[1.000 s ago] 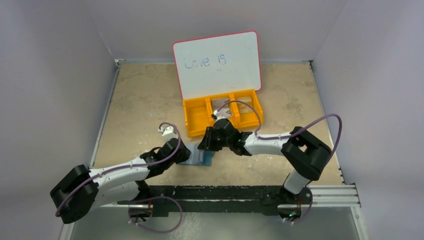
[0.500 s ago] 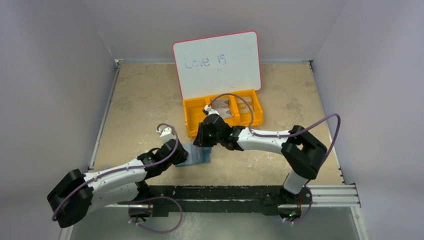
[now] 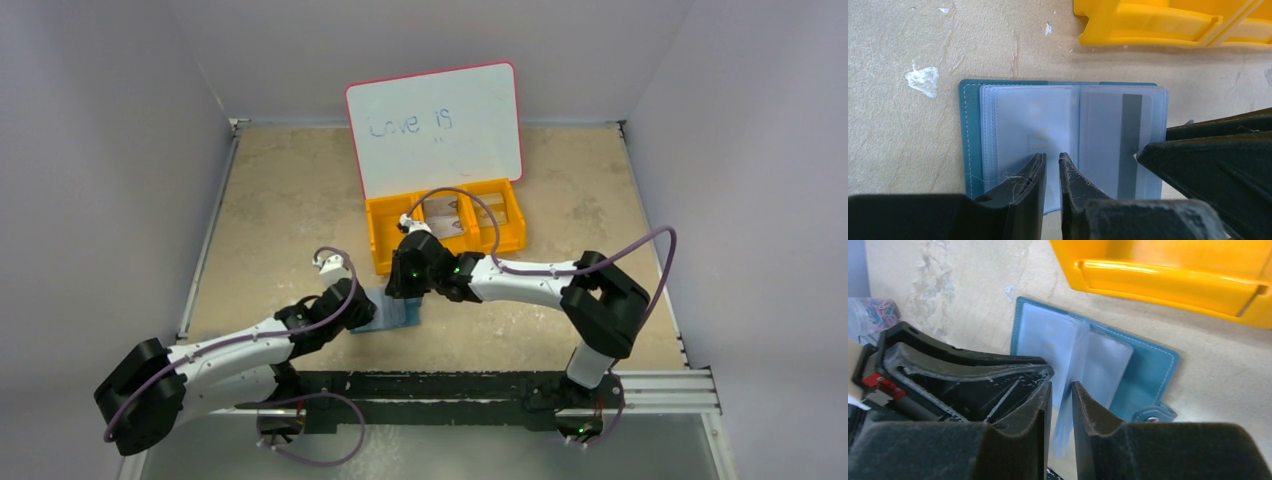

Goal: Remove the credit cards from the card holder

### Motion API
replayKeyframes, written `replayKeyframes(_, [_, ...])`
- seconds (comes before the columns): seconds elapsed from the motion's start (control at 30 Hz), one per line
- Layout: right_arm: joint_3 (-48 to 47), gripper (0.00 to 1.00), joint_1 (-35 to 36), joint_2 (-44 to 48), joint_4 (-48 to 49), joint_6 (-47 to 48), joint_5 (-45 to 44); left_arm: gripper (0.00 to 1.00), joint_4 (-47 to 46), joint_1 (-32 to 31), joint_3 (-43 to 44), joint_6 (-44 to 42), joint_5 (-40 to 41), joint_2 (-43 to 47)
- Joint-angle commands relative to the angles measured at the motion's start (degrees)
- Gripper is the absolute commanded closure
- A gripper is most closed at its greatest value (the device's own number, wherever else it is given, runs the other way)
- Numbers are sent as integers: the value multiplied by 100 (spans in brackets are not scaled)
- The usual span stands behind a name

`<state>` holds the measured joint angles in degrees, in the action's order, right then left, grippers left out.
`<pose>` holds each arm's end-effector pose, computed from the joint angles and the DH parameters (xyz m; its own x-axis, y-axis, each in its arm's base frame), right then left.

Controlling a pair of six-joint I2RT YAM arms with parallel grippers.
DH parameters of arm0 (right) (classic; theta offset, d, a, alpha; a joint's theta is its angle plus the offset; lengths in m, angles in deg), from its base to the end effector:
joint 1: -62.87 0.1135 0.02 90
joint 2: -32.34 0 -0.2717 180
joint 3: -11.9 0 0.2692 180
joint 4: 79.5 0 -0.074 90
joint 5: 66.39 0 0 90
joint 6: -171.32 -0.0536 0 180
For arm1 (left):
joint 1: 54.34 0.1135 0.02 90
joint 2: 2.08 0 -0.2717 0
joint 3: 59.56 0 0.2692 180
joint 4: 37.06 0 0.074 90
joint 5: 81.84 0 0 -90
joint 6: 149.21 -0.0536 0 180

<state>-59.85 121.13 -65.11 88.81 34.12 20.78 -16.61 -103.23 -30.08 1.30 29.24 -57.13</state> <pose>0.2122 0.3380 0.1887 -0.8251 0.0591 -0.5618 -0.3287 0.7586 0.5626 0.1416 -0.1330 0.1308 -0.7019 -0.4309 -0.5671 -0.1466 0.8666 -0.4770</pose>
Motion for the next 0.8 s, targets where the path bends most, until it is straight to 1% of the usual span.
replayKeyframes(0.0, [-20,76,69,48,561,228,402,85,156,-2,120,17,102,-3])
replayKeyframes(0.17, [-73,75,71,-67,434,129,277,85,401,0,130,63,279,267])
replayKeyframes(0.27, [6,75,71,-22,521,118,290,84,559,-6,120,69,394,491])
replayKeyframes(0.37, [36,76,80,-26,709,300,523,84,611,-2,119,83,428,536])
replayKeyframes(0.43, [78,82,80,-35,883,373,736,84,614,-5,117,96,429,513])
replayKeyframes(0.47, [69,82,80,-53,928,394,802,84,618,-5,124,101,436,513])
replayKeyframes(0.53, [-5,75,95,-128,907,454,865,84,650,-6,139,96,468,533])
replayKeyframes(0.57, [-61,73,110,-171,842,453,826,84,685,-6,157,109,508,578])
replayKeyframes(0.7, [-234,74,115,-395,490,415,624,83,1006,-4,230,168,740,825])
replayKeyframes(0.77, [-303,75,142,-467,505,528,680,82,1110,-6,224,188,799,972])
